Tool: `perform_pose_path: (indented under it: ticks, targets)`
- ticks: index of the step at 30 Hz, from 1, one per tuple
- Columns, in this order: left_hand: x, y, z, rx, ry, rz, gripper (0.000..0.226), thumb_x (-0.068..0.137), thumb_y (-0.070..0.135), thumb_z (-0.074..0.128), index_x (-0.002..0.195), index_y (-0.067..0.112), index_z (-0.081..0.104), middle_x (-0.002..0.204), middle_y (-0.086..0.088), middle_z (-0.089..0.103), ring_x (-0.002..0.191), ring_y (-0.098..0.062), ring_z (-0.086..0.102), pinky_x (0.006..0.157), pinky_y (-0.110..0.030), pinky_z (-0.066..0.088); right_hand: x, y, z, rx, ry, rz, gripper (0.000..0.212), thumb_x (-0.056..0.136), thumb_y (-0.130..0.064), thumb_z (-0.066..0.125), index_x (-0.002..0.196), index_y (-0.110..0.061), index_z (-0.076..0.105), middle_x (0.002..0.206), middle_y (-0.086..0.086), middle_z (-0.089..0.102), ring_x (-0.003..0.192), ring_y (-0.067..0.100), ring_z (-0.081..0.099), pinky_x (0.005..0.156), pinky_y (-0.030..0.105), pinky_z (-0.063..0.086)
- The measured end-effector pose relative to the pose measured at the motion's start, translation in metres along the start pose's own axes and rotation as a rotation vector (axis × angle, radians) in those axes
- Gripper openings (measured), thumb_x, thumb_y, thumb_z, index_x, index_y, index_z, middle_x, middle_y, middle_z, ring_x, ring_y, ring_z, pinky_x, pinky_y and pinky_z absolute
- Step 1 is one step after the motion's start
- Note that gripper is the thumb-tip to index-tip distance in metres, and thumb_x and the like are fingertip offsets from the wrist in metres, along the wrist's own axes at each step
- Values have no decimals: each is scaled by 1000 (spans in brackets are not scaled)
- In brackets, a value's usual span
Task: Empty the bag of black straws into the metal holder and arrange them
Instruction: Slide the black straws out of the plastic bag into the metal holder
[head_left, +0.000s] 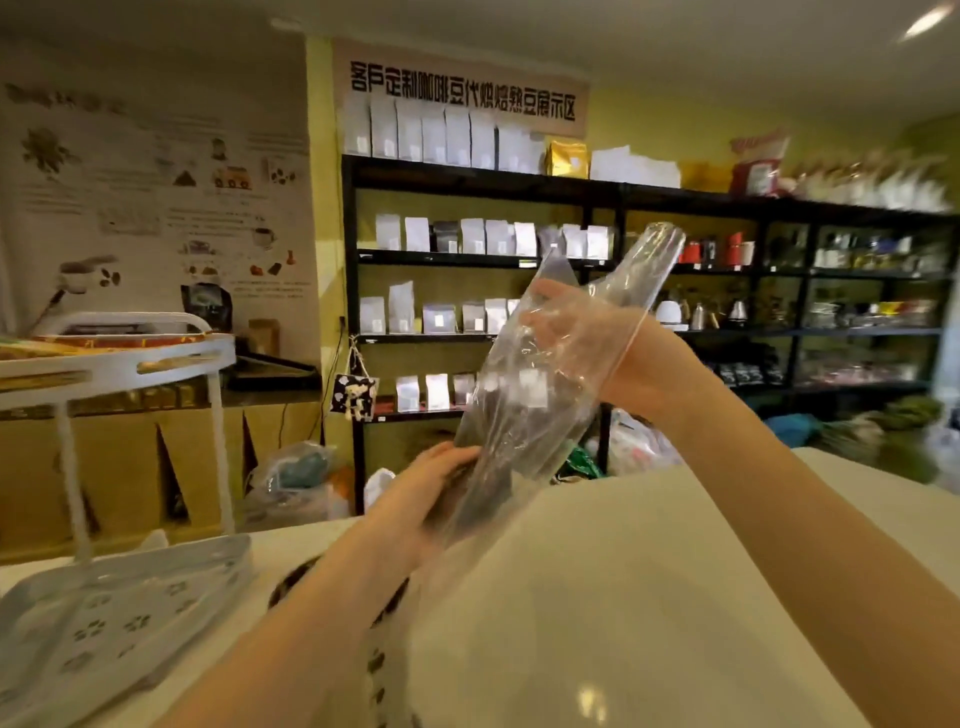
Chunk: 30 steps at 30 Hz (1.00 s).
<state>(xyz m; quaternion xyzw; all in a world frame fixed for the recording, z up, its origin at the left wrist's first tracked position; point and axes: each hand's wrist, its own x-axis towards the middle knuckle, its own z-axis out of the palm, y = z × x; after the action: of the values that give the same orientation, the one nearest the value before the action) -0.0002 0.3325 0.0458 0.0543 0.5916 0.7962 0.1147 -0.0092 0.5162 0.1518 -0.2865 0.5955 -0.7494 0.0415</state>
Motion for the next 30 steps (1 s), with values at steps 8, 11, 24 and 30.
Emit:
perform_pose_path:
  ticks: [8, 11, 24, 30]
  targets:
    - [-6, -82, 45, 99, 166, 19, 49, 78, 22, 66, 122, 33, 47, 119, -10, 57, 99, -28, 58, 83, -42, 55, -104, 8, -73, -67, 228, 223, 31, 91, -6, 45, 119, -12, 56, 90, 5, 75, 80, 14, 71, 65, 23, 58]
    - [-14, -112, 41, 233, 228, 73, 48, 81, 21, 62, 125, 31, 45, 131, -9, 49, 106, -28, 54, 88, -46, 51, -138, 22, -83, -226, 247, 383, 31, 87, -7, 49, 115, -16, 57, 90, -1, 76, 79, 11, 72, 63, 22, 58]
    - [-47, -159, 8, 850, 243, 37, 56, 84, 24, 59, 134, 17, 34, 136, -14, 30, 100, -22, 51, 85, -27, 46, -180, 129, -109, -458, 342, 774, 37, 88, -3, 56, 125, -5, 50, 102, 9, 70, 72, 13, 71, 68, 29, 59]
    - [-59, -167, 8, 891, 253, -9, 55, 87, 30, 54, 136, 17, 32, 142, -16, 23, 119, -31, 45, 99, -34, 40, -191, 163, -94, -666, 511, 786, 54, 78, 6, 64, 127, -3, 43, 81, 13, 68, 55, 16, 64, 52, 26, 55]
